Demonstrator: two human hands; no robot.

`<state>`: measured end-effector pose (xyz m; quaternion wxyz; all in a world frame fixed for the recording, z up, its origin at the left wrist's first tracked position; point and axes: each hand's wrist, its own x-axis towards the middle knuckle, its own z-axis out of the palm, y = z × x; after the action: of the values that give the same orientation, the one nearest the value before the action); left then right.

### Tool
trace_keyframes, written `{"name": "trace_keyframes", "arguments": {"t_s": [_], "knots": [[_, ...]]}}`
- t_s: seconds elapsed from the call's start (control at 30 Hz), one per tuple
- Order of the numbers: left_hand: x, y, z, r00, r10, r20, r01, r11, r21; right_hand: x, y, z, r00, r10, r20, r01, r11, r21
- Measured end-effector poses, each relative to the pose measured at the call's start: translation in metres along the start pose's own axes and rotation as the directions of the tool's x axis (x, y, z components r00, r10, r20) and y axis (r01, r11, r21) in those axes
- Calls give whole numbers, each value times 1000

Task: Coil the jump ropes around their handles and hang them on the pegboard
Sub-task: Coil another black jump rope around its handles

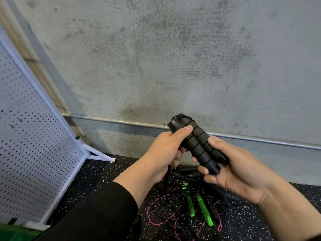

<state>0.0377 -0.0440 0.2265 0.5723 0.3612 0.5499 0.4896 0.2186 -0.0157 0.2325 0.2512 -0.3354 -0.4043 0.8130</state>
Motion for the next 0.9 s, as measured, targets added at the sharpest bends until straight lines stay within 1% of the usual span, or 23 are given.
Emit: {"name": "trace_keyframes", "arguments": {"t_s": [0.07, 0.13, 0.17, 0.23, 0.3, 0.37, 0.47, 0.6, 0.67, 0.7, 0.73, 0.77, 0.83, 0.87, 0.9], "knots": [[-1, 0, -2, 1000, -15, 16, 14, 999, 46, 2, 0, 3, 985, -131, -112, 111, 979, -171], [-1, -1, -3, 999, -19, 36, 15, 996, 90, 2, 0, 4, 944, -251, -216, 161, 917, -365], [-1, -1, -3, 999, -21, 45, 16, 994, 104, 1, 0, 3, 924, -298, -239, 165, 875, -456], [-1, -1, -4, 998, -45, 54, 38, 992, 122, 1, -1, 1, 891, -383, -244, 147, 751, -643], [0, 0, -5, 996, -74, 46, 68, 990, 122, 0, -2, 2, 870, -457, -187, 158, 616, -772], [1, -1, -5, 994, -104, 47, 100, 992, 70, 2, 1, 5, 863, -493, -112, 165, 484, -860], [1, -1, -2, 984, -159, 75, 163, 985, -48, 9, 12, 4, 847, -531, -38, 163, 326, -931], [1, -2, -2, 983, -182, 27, 184, 970, -157, 14, 19, 6, 824, -566, 7, 115, 155, -981], [1, -1, -2, 984, -178, 14, 178, 969, -172, 12, 18, 10, 839, -544, 36, 110, 104, -989], [0, -1, -3, 986, -168, 12, 168, 972, -167, 9, 18, 11, 855, -517, 42, 113, 106, -988], [0, 0, -3, 988, -153, 12, 153, 976, -153, 7, 16, 12, 871, -490, 29, 122, 158, -980], [0, 1, -4, 991, -133, 19, 134, 981, -139, 4, 12, 14, 878, -479, -14, 131, 269, -954], [-3, 3, -4, 993, -101, 59, 107, 989, -106, 0, 1, 15, 876, -463, -135, 170, 559, -812], [-5, 4, -3, 992, -94, 83, 102, 991, -90, -1, -3, 13, 875, -450, -179, 183, 650, -738], [-6, 4, 0, 991, -94, 98, 101, 992, -79, 0, -6, 8, 880, -430, -204, 179, 696, -695]]}}
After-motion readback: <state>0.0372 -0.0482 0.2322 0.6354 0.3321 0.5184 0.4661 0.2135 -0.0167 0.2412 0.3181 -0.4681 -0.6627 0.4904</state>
